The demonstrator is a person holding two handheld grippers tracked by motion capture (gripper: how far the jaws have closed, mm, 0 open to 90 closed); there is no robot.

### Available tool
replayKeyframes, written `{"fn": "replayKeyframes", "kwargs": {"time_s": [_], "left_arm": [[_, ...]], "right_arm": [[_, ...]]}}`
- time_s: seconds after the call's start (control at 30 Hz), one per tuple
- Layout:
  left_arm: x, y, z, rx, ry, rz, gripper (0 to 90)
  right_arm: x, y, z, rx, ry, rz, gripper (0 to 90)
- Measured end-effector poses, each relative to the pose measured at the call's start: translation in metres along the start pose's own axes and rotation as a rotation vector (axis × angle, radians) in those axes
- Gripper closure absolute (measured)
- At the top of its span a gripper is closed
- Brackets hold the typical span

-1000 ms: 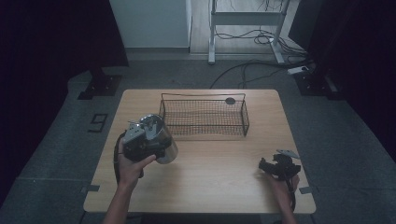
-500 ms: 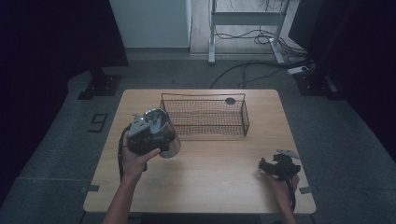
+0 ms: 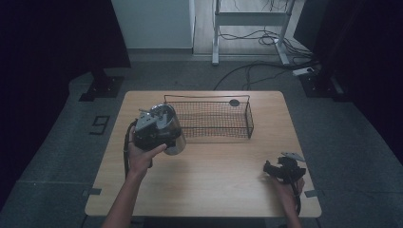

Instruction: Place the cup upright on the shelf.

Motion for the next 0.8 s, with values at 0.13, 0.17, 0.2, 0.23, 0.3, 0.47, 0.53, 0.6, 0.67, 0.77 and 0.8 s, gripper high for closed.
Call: {"fn": "replayKeyframes", "kwargs": {"time_s": [0.13, 0.17, 0.2, 0.23, 0.3, 0.47, 0.53, 0.6, 0.67, 0.77, 0.8], "left_arm": [[0.004, 0.000, 0.005, 0.004, -0.006, 0.009, 3.9], [0.005, 0.000, 0.007, 0.004, -0.005, 0.006, 3.8], [0.007, 0.000, 0.008, 0.002, -0.003, 0.005, 3.9], [0.008, 0.000, 0.010, 0.002, -0.001, 0.004, 3.9], [0.011, 0.000, 0.012, -0.001, -0.001, 0.001, 3.8], [0.017, -0.002, 0.019, 0.012, 0.009, -0.005, 3.9], [0.019, -0.003, 0.022, 0.018, 0.009, -0.003, 3.9], [0.021, -0.003, 0.026, 0.017, 0.008, 0.001, 3.9], [0.021, -0.003, 0.029, 0.019, 0.006, 0.000, 3.9], [0.023, -0.004, 0.033, 0.021, 0.009, 0.003, 3.8], [0.023, -0.005, 0.034, 0.022, 0.009, -0.001, 3.9]], "right_arm": [[0.000, 0.000, 0.000, 0.000, 0.000, 0.000, 2.3], [0.000, 0.000, 0.000, 0.000, 0.000, 0.000, 2.4], [0.000, 0.000, 0.000, 0.001, -0.002, -0.001, 2.4], [0.000, 0.000, 0.000, 0.001, -0.002, -0.002, 2.5], [0.000, 0.000, 0.000, 0.001, 0.000, -0.001, 2.5], [0.000, 0.000, 0.000, 0.002, -0.001, -0.004, 2.6], [0.000, 0.000, 0.000, 0.002, 0.002, 0.000, 2.6], [0.000, 0.000, 0.000, 0.003, 0.002, -0.001, 2.7], [0.000, 0.000, 0.000, 0.003, 0.004, 0.001, 2.7], [0.000, 0.000, 0.000, 0.003, 0.002, -0.002, 3.1], [0.000, 0.000, 0.000, 0.004, 0.003, -0.004, 3.4]]}}
Point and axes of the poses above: each handheld gripper's, and its own axes: z roughly forward along the jaws, x roughly out of its top, y roughly to its right, the point moved 6 cm from there along z, roughly forward along the jaws, and after that the axes turned 3 degrees about y, right-handed, at the moved point
